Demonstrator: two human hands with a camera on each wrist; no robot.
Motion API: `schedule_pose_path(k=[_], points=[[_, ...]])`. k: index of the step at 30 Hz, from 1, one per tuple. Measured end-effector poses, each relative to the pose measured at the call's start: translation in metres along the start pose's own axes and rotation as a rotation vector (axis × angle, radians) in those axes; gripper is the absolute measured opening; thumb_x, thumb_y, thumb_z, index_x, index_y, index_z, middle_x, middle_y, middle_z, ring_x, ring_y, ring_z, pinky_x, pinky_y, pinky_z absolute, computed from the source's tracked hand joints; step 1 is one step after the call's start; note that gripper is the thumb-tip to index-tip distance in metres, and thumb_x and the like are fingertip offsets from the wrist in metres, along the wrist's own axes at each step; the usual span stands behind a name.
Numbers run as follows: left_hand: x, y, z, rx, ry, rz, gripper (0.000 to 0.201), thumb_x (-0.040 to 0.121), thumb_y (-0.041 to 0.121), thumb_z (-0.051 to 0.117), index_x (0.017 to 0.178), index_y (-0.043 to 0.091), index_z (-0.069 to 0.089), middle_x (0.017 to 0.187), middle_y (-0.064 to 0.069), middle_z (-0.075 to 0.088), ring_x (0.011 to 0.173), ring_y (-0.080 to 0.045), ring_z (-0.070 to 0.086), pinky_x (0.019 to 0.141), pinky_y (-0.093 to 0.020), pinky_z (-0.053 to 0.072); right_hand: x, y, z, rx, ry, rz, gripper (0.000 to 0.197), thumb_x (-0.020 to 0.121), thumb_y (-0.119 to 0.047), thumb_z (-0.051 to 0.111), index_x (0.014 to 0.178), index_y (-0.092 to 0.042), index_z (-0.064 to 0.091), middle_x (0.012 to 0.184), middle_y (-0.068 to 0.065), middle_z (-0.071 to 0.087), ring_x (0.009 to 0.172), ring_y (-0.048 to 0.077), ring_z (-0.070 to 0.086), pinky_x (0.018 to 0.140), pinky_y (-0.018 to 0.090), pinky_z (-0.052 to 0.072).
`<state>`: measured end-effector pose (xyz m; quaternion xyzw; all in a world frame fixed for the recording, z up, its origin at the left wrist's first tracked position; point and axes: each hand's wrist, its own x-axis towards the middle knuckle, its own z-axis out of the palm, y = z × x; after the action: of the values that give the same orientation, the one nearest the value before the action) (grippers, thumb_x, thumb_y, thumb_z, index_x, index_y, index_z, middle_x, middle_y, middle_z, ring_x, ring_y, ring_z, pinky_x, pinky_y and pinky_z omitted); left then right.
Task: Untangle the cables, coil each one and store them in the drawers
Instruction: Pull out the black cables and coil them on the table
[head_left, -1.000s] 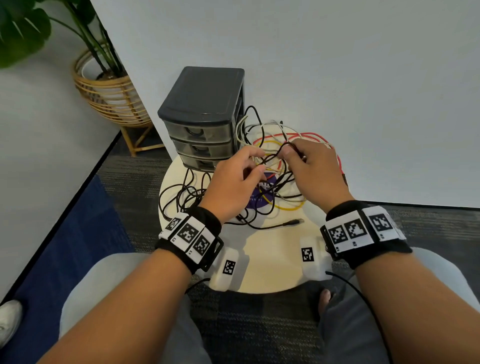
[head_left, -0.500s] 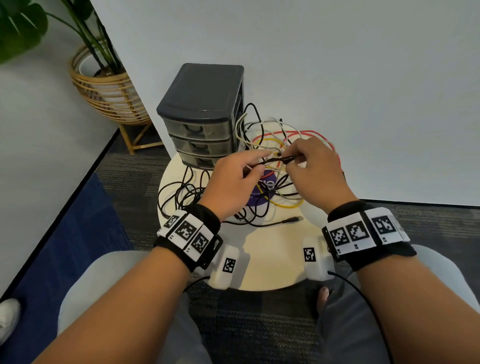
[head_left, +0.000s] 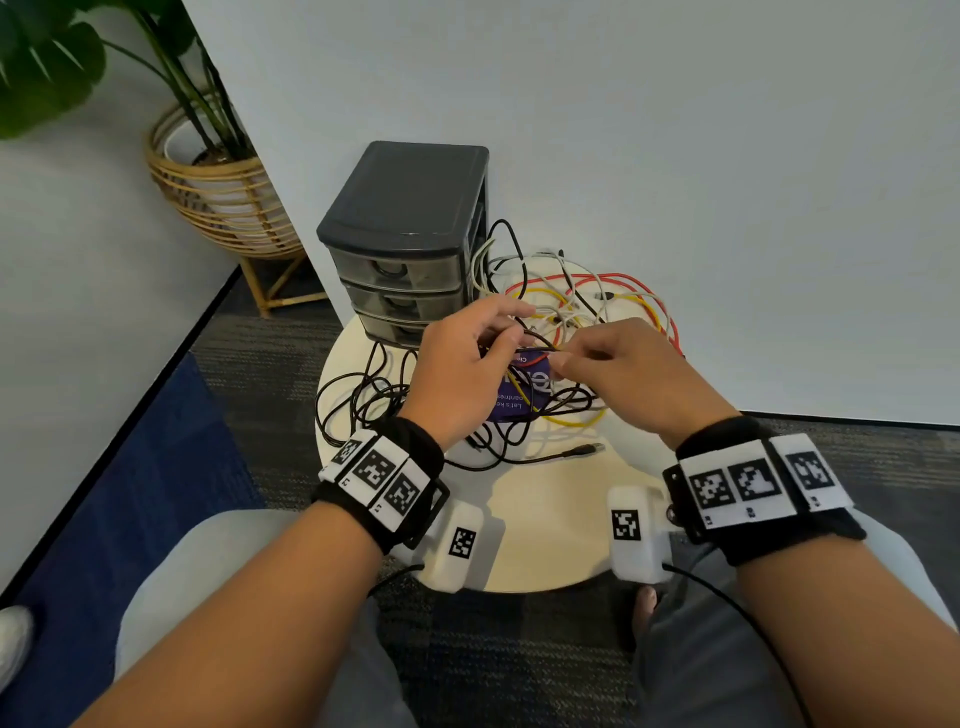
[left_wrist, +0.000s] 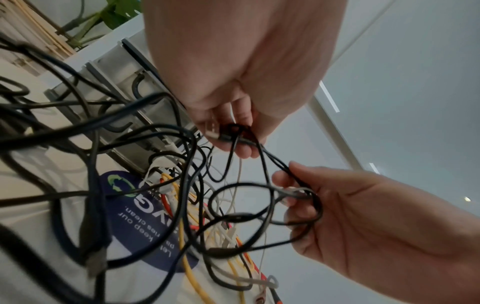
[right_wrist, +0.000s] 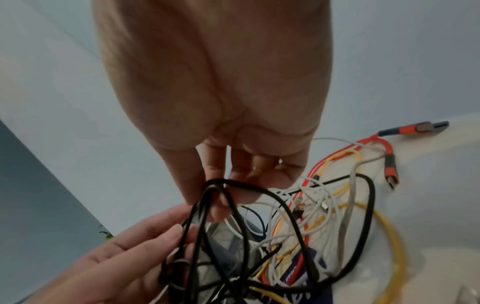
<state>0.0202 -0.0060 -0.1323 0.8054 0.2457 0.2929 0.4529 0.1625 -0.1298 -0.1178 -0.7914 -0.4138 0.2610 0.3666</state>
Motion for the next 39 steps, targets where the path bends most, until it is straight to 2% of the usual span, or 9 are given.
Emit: schedule_pose_path(k=[3,5,12,16,23,26,29,34,39], points=[[0.003,-0.003,-0.004,-0.019,-0.025,-0.028,0.025,0.101,0.010,0.060,0.120,0.021,0.072,0.099,0.008,0.075,0.097,-0.002,0.070,0.088,-0.025,0.056,0.000,-0.001,-0.004,0.263,0.025,-0.004,0.015,0.095,-0.022,0.070,0.083,-0.014,0.076,0.073,0.004,0.070,0.068,0.013,0.059,0.068,0.028,0.046],[0.004,-0.004,-0.006,0.021,-0.086,-0.029,0.022,0.100,0.013,0.063,0.117,0.020,0.076,0.101,0.010,0.074,0.094,-0.001,0.069,0.084,-0.019,0.054,0.001,-0.002,-0.001,0.315,0.053,-0.001,0.009,0.093,-0.015,0.072,0.084,-0.013,0.073,0.068,0.002,0.068,0.062,0.011,0.059,0.062,0.022,0.046],[0.005,-0.006,-0.001,0.102,0.021,-0.106,0.015,0.101,0.018,0.060,0.092,0.013,0.070,0.072,0.007,0.065,0.065,0.001,0.057,0.063,-0.014,0.045,0.003,-0.002,0.017,0.153,0.185,-0.113,0.012,0.088,-0.019,0.075,0.081,-0.018,0.065,0.079,0.000,0.064,0.067,0.008,0.052,0.067,0.026,0.044],[0.007,-0.006,-0.005,-0.033,0.129,-0.243,0.016,0.106,0.018,0.049,0.100,0.012,0.063,0.072,-0.003,0.072,0.068,-0.005,0.069,0.071,-0.025,0.055,-0.001,-0.004,0.013,0.190,0.031,-0.167,0.016,0.087,-0.013,0.074,0.078,-0.017,0.061,0.080,-0.003,0.063,0.072,0.011,0.053,0.070,0.027,0.043],[0.006,0.008,-0.011,-0.320,0.135,-0.281,0.021,0.111,0.017,0.037,0.115,0.003,0.053,0.080,-0.020,0.074,0.069,-0.026,0.074,0.062,-0.018,0.055,-0.006,-0.002,-0.014,0.058,-0.381,-0.134,0.017,0.086,-0.018,0.079,0.073,-0.021,0.069,0.079,-0.007,0.067,0.080,0.015,0.062,0.084,0.037,0.049],[0.005,0.008,-0.009,-0.282,0.051,-0.202,0.018,0.110,0.016,0.041,0.111,0.002,0.053,0.080,-0.014,0.075,0.075,-0.024,0.075,0.070,-0.025,0.058,-0.002,-0.005,-0.010,0.241,-0.275,-0.117,0.022,0.094,-0.032,0.070,0.084,-0.013,0.066,0.080,0.000,0.066,0.068,0.010,0.055,0.067,0.022,0.043],[0.003,0.008,-0.006,-0.198,-0.013,-0.099,0.014,0.108,0.014,0.045,0.109,0.004,0.055,0.081,-0.008,0.076,0.078,-0.022,0.074,0.073,-0.030,0.057,0.003,-0.010,0.001,0.215,-0.165,-0.195,0.025,0.099,-0.024,0.064,0.076,-0.016,0.061,0.066,-0.002,0.061,0.056,0.003,0.045,0.058,0.013,0.036],[0.007,0.009,-0.014,-0.210,-0.047,-0.137,0.015,0.105,0.012,0.054,0.118,0.010,0.060,0.094,-0.005,0.077,0.088,-0.008,0.072,0.077,-0.015,0.051,0.013,-0.002,0.008,0.283,0.038,-0.188,0.028,0.099,-0.019,0.064,0.078,-0.001,0.065,0.069,0.012,0.064,0.053,0.004,0.046,0.054,0.014,0.036],[0.008,-0.004,-0.012,-0.089,-0.196,-0.240,0.040,0.098,0.020,0.067,0.137,0.024,0.060,0.113,0.008,0.074,0.106,-0.004,0.067,0.100,-0.035,0.054,0.021,0.004,0.015,0.452,0.213,-0.081,0.022,0.102,-0.018,0.060,0.090,0.000,0.068,0.069,0.006,0.064,0.053,0.012,0.050,0.048,0.021,0.042]])
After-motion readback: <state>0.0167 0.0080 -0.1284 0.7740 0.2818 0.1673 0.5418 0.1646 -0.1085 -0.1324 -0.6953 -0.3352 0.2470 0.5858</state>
